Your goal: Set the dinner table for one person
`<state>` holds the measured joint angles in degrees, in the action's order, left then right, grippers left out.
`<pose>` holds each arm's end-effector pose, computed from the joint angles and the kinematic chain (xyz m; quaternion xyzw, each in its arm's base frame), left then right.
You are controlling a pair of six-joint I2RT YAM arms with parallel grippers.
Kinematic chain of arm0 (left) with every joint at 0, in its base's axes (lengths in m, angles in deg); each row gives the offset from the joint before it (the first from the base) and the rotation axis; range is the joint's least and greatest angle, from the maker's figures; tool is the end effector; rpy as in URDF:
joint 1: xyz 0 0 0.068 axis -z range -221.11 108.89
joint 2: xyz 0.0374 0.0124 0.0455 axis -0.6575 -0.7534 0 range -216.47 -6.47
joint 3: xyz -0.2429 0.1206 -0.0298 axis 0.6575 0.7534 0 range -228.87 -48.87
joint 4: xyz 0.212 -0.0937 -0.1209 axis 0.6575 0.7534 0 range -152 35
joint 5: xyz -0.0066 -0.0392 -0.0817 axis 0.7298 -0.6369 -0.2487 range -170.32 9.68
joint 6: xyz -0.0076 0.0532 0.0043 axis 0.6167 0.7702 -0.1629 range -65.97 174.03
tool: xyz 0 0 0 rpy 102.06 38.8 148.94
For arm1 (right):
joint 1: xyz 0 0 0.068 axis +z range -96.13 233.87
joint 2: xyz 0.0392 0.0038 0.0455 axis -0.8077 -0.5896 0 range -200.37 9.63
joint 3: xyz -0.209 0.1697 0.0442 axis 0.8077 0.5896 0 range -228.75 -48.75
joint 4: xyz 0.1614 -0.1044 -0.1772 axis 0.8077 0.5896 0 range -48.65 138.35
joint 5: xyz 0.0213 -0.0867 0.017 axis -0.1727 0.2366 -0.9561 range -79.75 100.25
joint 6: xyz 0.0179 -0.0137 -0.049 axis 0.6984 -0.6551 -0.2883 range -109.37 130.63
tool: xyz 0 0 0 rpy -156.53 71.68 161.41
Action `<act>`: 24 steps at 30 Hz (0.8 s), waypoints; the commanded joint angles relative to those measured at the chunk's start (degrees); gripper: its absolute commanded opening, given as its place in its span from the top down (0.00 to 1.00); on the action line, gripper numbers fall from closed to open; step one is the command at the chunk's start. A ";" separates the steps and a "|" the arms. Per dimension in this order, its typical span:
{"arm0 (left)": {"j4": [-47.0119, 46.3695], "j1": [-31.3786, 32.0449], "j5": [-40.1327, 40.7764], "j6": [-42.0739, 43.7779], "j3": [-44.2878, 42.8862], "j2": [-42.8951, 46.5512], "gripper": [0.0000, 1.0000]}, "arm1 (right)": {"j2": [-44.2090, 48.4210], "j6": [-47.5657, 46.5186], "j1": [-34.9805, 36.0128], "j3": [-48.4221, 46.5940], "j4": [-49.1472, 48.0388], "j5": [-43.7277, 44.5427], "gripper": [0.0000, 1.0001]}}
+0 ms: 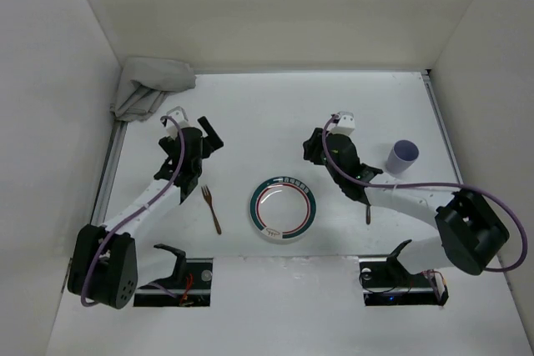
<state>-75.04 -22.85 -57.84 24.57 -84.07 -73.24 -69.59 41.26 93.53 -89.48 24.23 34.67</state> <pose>0.2486 -0.0677 0.2449 -0.1909 0.7812 -0.0870 0.5879 0.2394 0.1795 0.2284 0.0553 0.8142 0.1743 0.5511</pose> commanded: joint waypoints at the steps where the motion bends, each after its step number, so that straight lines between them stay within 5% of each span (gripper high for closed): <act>1: -1.90 -0.90 1.41 -0.94 -2.24 -0.56 0.00 | 1.35 -0.49 -0.24 0.83 -3.53 -0.43 0.47; 5: -3.91 -2.48 2.92 -1.75 -3.91 -2.57 0.00 | 3.02 0.48 -0.68 2.14 -4.41 -2.71 0.56; 11: -14.00 -5.12 7.12 -11.93 -5.32 -7.32 0.00 | 2.85 0.66 -1.12 2.41 -4.67 -7.02 0.92; 15: -12.47 -5.65 11.18 -14.58 -12.32 -10.74 0.00 | 2.23 0.66 -0.95 1.97 -4.32 -7.47 0.98; 17: -11.66 -6.61 10.40 -13.53 -17.69 -14.08 0.14 | 1.62 0.74 -1.12 2.06 -4.50 -7.55 0.96; 19: -10.96 -8.89 9.34 -11.08 -23.04 -17.77 0.63 | 0.91 0.74 -1.38 1.71 -4.23 -7.81 0.95; 20: -10.26 -9.86 8.38 -10.46 -24.72 -19.09 0.77 | 0.74 0.74 -1.38 1.62 -4.23 -7.99 0.94; 24: -9.46 -14.78 1.98 -10.71 -31.41 -27.35 0.95 | 1.00 0.74 -1.56 1.97 -4.76 -8.78 0.94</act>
<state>-83.95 -34.52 -51.94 13.64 -111.88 -96.69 -68.56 41.94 92.46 -87.17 22.87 27.07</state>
